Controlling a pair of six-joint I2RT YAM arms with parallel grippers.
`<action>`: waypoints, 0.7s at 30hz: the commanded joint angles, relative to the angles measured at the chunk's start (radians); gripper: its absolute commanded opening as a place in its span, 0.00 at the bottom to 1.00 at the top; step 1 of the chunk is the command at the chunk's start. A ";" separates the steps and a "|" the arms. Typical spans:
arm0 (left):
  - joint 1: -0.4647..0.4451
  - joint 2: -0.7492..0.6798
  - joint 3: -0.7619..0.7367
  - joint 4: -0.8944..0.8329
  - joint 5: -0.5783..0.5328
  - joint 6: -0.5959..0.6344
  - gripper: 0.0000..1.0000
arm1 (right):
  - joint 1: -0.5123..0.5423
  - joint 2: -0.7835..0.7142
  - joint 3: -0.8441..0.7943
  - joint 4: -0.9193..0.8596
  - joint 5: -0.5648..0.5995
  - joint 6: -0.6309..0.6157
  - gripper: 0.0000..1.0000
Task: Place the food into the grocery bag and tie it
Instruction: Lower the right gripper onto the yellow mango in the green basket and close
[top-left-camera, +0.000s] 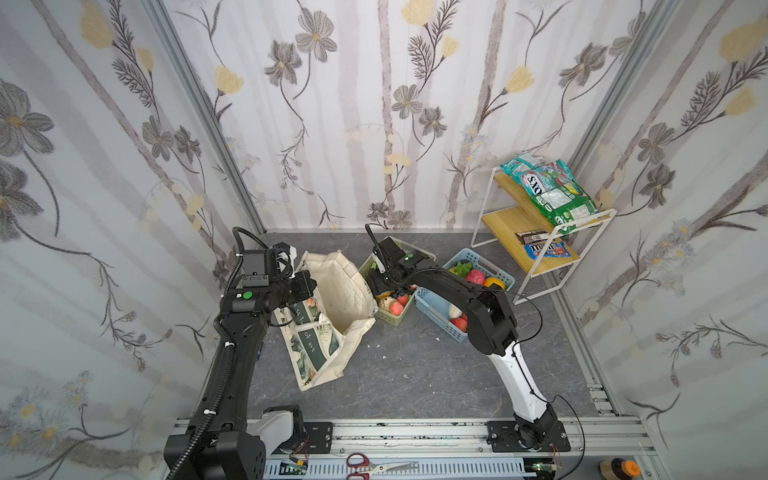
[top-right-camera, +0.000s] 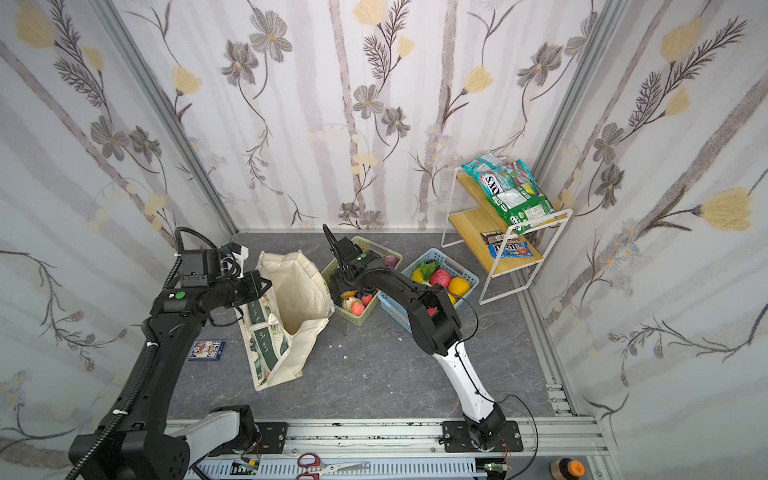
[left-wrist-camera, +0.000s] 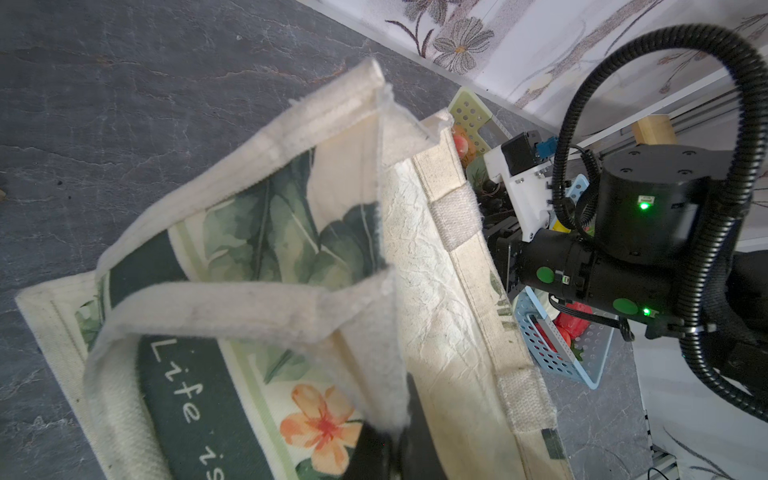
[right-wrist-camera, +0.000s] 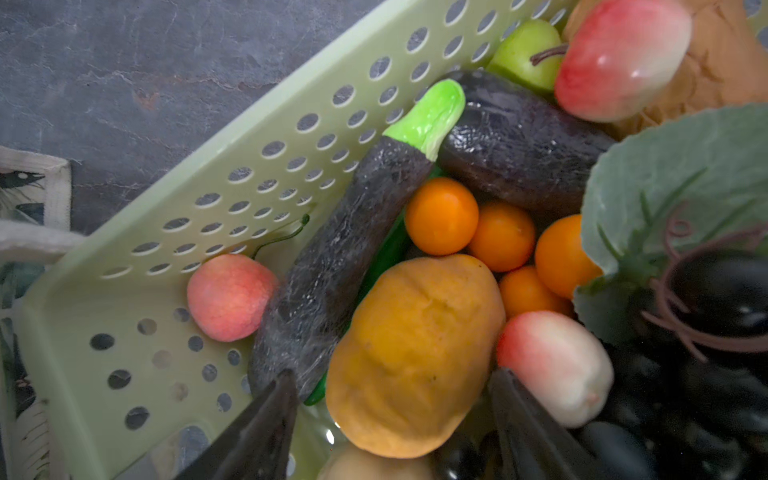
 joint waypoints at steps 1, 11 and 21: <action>0.001 0.004 -0.002 0.024 0.013 -0.003 0.00 | -0.001 0.021 0.021 -0.004 0.013 0.022 0.75; 0.002 0.012 0.008 0.021 0.018 0.005 0.00 | 0.000 0.080 0.085 -0.072 0.075 0.061 0.75; 0.002 0.027 0.024 0.015 0.030 0.014 0.00 | 0.001 0.114 0.099 -0.037 0.012 0.118 0.70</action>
